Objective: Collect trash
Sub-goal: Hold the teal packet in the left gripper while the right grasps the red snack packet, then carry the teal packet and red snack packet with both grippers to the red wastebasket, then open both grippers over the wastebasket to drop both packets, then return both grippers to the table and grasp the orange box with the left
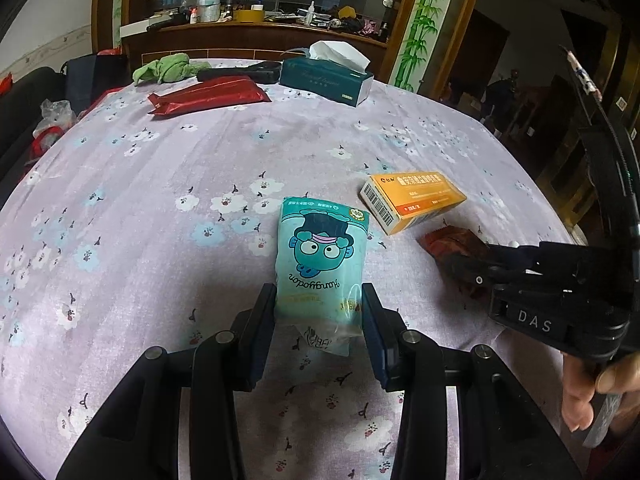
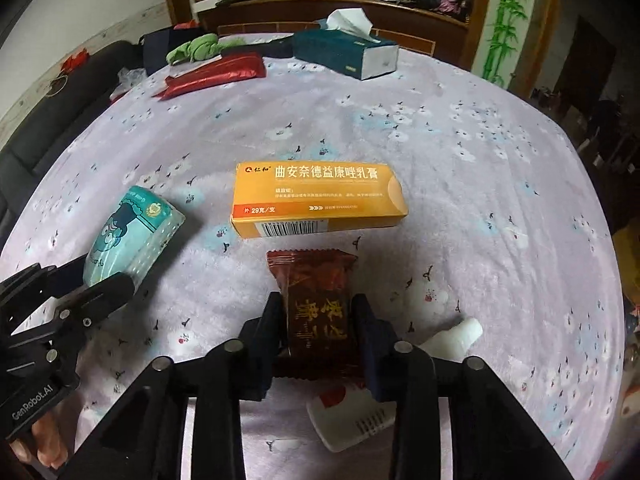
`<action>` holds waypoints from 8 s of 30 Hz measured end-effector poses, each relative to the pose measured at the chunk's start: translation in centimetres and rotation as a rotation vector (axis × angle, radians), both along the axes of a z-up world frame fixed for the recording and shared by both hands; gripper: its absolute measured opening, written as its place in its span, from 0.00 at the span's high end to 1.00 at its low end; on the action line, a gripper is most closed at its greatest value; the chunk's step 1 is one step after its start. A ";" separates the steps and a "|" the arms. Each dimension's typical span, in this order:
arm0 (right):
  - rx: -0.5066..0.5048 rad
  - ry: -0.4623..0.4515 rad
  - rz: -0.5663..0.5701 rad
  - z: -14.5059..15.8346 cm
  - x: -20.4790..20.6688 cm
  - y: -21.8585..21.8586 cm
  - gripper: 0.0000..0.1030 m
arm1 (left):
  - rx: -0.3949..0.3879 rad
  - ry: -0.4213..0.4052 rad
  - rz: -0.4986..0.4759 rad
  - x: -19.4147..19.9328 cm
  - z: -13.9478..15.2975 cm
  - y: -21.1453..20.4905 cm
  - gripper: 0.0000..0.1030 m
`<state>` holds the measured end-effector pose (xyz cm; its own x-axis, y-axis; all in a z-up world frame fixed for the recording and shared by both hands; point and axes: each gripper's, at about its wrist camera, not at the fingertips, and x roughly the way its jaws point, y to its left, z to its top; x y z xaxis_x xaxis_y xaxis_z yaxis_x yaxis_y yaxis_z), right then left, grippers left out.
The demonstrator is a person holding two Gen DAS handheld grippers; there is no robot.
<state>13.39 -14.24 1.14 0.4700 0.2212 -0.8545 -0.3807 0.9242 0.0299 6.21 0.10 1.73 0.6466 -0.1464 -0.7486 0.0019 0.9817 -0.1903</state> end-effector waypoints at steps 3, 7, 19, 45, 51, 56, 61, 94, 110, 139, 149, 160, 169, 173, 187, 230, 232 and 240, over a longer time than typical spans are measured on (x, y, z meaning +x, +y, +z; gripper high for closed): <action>0.049 -0.010 -0.034 0.6 -0.9 -0.2 0.67 | 0.004 -0.004 -0.001 0.0 0.1 0.0 0.62; 0.075 -0.093 -0.102 3.2 -4.7 -0.9 0.67 | 0.016 -0.037 -0.013 -0.5 0.7 -0.4 0.62; 0.188 -0.251 -0.296 7.5 -19.3 -7.3 0.67 | 0.044 -0.129 -0.173 -5.1 4.1 -4.8 0.62; 0.322 -0.289 -0.486 5.9 -27.8 -16.2 0.67 | 0.076 -0.176 -0.381 -15.6 5.3 -15.4 0.61; 0.332 -0.282 -0.506 5.6 -28.0 -17.6 0.67 | 0.088 -0.165 -0.397 -15.5 4.9 -16.7 0.61; 0.338 -0.281 -0.526 5.5 -28.1 -18.5 0.67 | 0.096 -0.158 -0.408 -15.5 4.6 -17.4 0.61; 0.347 -0.279 -0.540 5.3 -28.1 -19.2 0.67 | 0.102 -0.156 -0.419 -15.4 4.6 -18.1 0.61; 0.335 -0.271 -0.562 5.8 -28.0 -20.6 0.67 | 0.081 -0.142 -0.460 -14.4 4.5 -20.1 0.61; 0.352 -0.275 -0.621 5.9 -28.8 -23.8 0.67 | 0.099 -0.145 -0.521 -14.0 4.8 -23.9 0.61; 0.392 -0.326 -0.788 7.6 -31.3 -33.5 0.67 | 0.119 -0.170 -0.655 -14.3 6.8 -32.7 0.61; 0.372 -0.379 -0.923 9.4 -34.0 -40.3 0.66 | 0.089 -0.186 -0.771 -15.0 8.2 -39.6 0.61; 0.397 -0.376 -0.982 9.3 -33.9 -44.7 0.66 | 0.069 -0.137 -0.840 -14.0 7.6 -45.9 0.61; 0.398 -0.347 -1.008 8.5 -31.8 -47.3 0.66 | 0.068 -0.095 -0.861 -12.5 5.9 -49.0 0.60; 0.384 -0.332 -1.031 7.9 -30.3 -48.6 0.62 | 0.047 -0.082 -0.852 -11.8 5.6 -49.5 0.46; 0.396 -0.319 -0.907 9.8 -29.8 -43.3 0.55 | 0.078 -0.142 -0.710 -9.9 9.2 -37.9 0.42; 0.291 0.040 -0.406 7.8 -9.8 -11.6 0.55 | 0.120 0.150 -0.367 12.7 -0.8 -9.4 0.47; 0.295 0.053 -0.414 7.4 -9.2 -11.3 0.55 | 0.096 0.133 -0.338 12.5 -0.8 -9.0 0.47; 0.313 0.128 -0.435 4.5 -4.8 -8.8 0.55 | 0.049 0.061 -0.215 9.1 2.4 -5.0 0.56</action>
<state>8.61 -23.00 5.66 0.4716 0.2823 -0.8354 0.0588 0.9352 0.3493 15.33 -4.90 4.15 0.5577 -0.2379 -0.7952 0.2017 0.9682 -0.1481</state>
